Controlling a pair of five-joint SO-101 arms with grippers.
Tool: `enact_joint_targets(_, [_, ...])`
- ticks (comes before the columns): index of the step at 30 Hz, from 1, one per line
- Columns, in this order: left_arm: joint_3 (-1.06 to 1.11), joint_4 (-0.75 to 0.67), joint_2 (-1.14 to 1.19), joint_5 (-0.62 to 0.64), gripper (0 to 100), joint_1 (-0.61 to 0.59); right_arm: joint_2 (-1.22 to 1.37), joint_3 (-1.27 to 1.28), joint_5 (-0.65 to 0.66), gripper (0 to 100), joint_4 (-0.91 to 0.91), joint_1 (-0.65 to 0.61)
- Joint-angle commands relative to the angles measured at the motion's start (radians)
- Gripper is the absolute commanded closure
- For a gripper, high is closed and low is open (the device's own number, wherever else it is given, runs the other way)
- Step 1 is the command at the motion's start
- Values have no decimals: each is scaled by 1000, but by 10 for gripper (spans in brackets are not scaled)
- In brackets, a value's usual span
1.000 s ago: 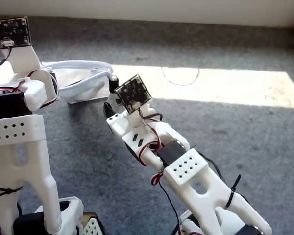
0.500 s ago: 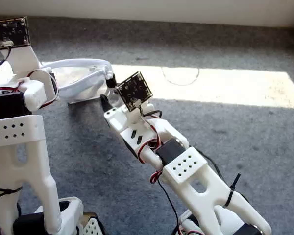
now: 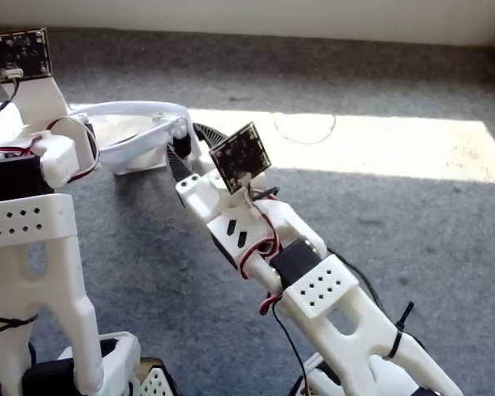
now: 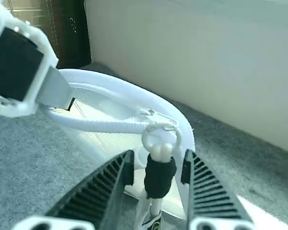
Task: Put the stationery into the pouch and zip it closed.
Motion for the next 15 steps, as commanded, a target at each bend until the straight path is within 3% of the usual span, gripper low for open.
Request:
enact_joint_targets(1, [8, 3, 8, -6, 989, 10, -38, -15, -6, 839, -24, 12])
enact_joint_targets(15, [8, 3, 8, -6, 989, 7, 107, -25, -6, 839, -62, 30])
